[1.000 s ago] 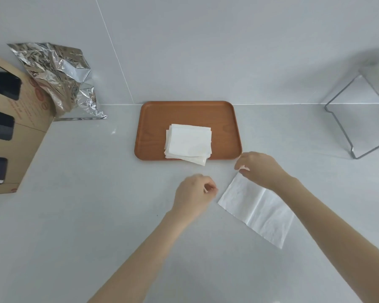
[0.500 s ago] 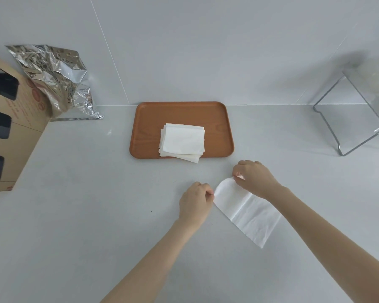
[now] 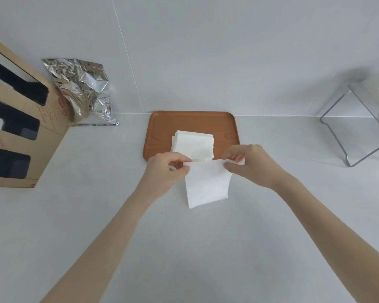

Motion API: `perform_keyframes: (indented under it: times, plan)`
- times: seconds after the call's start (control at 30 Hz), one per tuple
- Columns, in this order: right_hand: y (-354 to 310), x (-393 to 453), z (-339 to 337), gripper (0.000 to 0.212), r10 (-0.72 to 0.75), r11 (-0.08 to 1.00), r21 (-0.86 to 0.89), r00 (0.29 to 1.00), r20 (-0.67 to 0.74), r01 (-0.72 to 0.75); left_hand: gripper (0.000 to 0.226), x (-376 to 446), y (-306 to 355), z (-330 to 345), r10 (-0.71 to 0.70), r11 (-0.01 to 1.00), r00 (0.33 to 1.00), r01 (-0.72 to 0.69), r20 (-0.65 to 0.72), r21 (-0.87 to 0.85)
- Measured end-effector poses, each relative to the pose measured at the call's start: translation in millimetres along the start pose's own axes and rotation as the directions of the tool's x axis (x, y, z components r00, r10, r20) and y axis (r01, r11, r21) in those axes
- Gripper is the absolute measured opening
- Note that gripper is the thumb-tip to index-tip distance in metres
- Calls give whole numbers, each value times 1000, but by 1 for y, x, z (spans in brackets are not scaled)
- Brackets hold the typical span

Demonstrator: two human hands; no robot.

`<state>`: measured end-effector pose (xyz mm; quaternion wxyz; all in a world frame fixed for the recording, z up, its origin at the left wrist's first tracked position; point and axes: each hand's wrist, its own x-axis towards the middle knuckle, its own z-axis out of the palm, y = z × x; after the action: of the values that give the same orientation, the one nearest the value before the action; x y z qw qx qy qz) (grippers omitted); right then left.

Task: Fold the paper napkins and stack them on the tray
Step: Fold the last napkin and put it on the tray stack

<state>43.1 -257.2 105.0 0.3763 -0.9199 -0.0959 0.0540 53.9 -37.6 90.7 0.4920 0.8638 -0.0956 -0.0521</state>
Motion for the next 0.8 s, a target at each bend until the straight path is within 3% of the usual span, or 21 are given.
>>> perform_keyframes:
  times: [0.13, 0.23, 0.47, 0.8]
  plan:
    - [-24, -26, -3, 23, -33, 999, -13, 998, 47, 34, 21, -28, 12, -24, 56, 998, 993, -60, 100, 36]
    - [-36, -43, -3, 16, -53, 998, -19, 995, 87, 55, 26, -49, 16, -34, 58, 996, 980, -68, 192, 50]
    - [-48, -43, -7, 21, -119, 992, 44, 993, -8, 120, 10, -43, 18, -46, 108, 994, 987, -104, 120, -46]
    - [25, -13, 54, 6, 134, 989, 60, 991, 16, -134, 10, -8, -57, 7, -94, 990, 987, 79, 130, 116]
